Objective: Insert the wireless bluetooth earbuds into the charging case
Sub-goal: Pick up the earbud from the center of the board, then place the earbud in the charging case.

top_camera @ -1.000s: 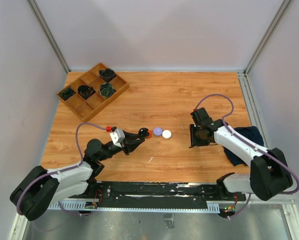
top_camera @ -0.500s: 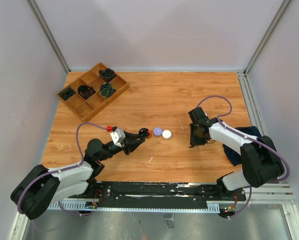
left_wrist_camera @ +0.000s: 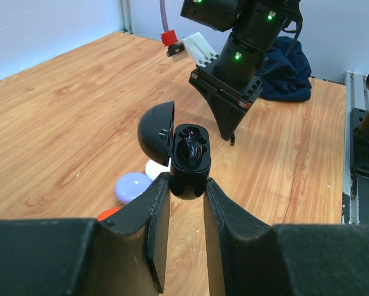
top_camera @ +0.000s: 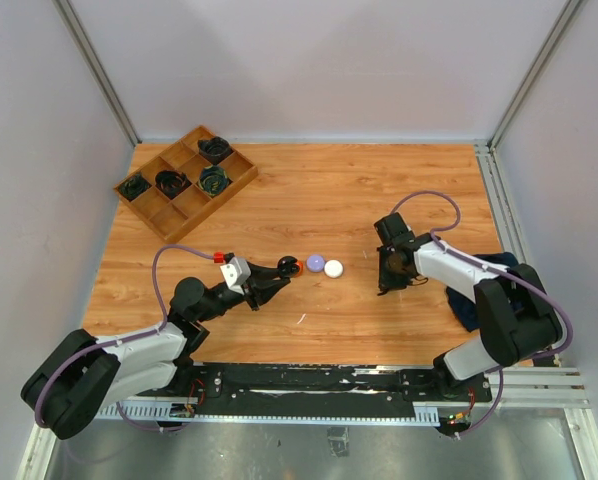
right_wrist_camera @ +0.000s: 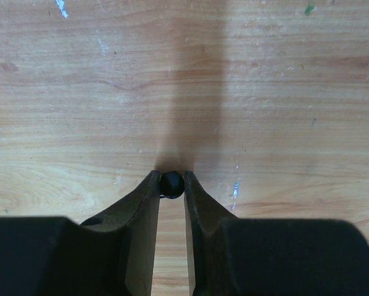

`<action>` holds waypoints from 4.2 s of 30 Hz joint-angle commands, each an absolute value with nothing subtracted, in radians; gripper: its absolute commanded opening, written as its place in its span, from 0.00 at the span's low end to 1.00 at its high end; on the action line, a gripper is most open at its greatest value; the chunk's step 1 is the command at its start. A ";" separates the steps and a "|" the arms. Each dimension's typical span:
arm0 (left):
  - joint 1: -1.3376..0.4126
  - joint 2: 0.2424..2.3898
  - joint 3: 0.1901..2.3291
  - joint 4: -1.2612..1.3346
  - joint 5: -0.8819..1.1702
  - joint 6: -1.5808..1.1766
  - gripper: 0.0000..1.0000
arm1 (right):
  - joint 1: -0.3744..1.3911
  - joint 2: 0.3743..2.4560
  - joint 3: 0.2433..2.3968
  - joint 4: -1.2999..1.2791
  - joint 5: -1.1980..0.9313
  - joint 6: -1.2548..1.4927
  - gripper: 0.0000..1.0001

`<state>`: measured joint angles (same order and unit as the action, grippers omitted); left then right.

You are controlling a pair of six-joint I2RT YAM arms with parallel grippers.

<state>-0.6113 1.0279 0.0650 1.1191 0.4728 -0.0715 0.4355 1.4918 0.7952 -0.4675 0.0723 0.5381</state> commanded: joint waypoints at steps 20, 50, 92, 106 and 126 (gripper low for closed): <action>-0.609 1.012 0.081 1.155 0.506 -0.146 0.00 | 0.703 1.268 0.944 -0.403 0.211 0.068 0.13; -0.606 0.979 0.084 1.183 0.497 -0.252 0.00 | 0.991 1.012 0.805 0.135 -0.276 -0.763 0.19; -0.606 0.924 0.059 1.288 0.514 -0.328 0.00 | 1.126 1.065 0.724 0.274 -0.260 -0.825 0.25; -0.606 0.921 0.049 1.272 0.506 -0.275 0.00 | 1.125 1.048 0.723 0.255 -0.232 -0.772 0.39; -0.606 0.940 0.051 1.208 0.465 -0.212 0.00 | 1.124 1.069 0.690 0.482 0.000 -0.387 0.87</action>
